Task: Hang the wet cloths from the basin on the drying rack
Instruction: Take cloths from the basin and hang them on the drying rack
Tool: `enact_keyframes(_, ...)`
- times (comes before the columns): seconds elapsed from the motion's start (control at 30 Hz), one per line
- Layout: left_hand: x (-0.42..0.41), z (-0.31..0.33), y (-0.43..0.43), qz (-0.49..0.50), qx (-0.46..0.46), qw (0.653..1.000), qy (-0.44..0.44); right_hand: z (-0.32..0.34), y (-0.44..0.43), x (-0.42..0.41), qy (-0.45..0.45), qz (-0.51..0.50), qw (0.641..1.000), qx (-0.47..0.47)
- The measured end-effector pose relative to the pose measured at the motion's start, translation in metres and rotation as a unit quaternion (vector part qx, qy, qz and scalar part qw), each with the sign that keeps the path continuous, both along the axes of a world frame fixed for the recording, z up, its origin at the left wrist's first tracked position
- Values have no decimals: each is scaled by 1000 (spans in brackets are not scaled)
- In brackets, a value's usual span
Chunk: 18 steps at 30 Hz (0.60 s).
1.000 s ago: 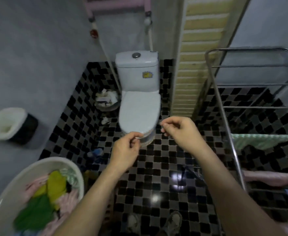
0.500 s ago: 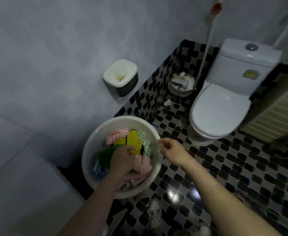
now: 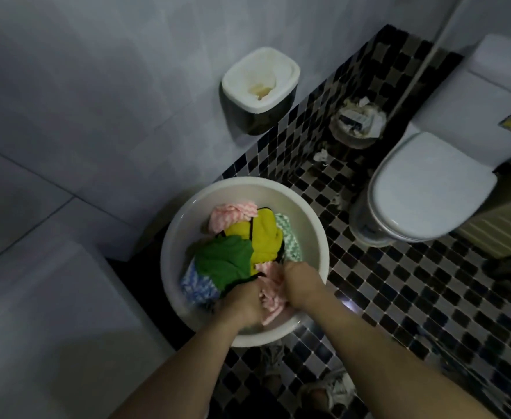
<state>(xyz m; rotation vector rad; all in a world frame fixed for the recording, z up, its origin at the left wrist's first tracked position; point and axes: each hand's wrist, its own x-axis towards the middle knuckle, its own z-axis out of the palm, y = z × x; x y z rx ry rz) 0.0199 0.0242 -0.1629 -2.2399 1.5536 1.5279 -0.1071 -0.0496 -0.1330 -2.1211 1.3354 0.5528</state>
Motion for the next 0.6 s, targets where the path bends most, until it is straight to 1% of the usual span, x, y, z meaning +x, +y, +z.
enact_keyframes(0.07,2,-2,2,-14,-13,999,-35,7,-1,-3,-5,-16,1000,-25)
enact_keyframes(0.1,3,-2,0,-7,-18,999,-42,12,-4,-5,-27,-38,998,-33)
enact_keyframes(0.13,3,3,-2,23,-24,999,-33,14,-6,-9,-61,-73,995,-27)
enact_keyframes(0.17,5,7,-5,84,-34,996,2,20,-9,-13,-117,-132,984,-3)
enact_keyframes(0.2,6,13,-9,165,-46,983,63,25,-12,-17,-191,-211,958,38)
enact_keyframes(0.23,9,18,-13,260,-53,956,125,34,-14,-20,-269,-296,912,90)
enact_keyframes(0.27,12,24,-17,355,-62,914,186,40,-17,-24,-336,-375,854,135)
enact_keyframes(0.3,16,30,-20,426,-68,869,241,46,-20,-28,-386,-441,790,178)
enact_keyframes(0.33,20,34,-22,470,-79,832,285,49,-22,-31,-427,-495,724,219)
enact_keyframes(0.37,25,38,-23,494,-93,803,320,52,-23,-33,-457,-538,657,264)
enact_keyframes(0.4,27,42,-25,508,-110,784,341,53,-24,-35,-476,-573,592,307)
enact_keyframes(0.43,29,48,-27,518,-122,781,328,55,-25,-36,-486,-597,537,345)
enact_keyframes(0.47,31,52,-30,531,-133,778,307,52,-24,-37,-488,-612,499,371)
enact_keyframes(0.5,31,56,-33,542,-135,772,302,49,-23,-38,-493,-614,478,389)
enact_keyframes(0.53,31,58,-35,548,-130,761,323,44,-23,-38,-495,-610,474,397)
enact_keyframes(0.57,30,63,-37,545,-124,752,349,42,-21,-37,-496,-602,479,402)
enact_keyframes(0.6,27,69,-38,536,-123,748,371,40,-20,-36,-497,-584,500,402)
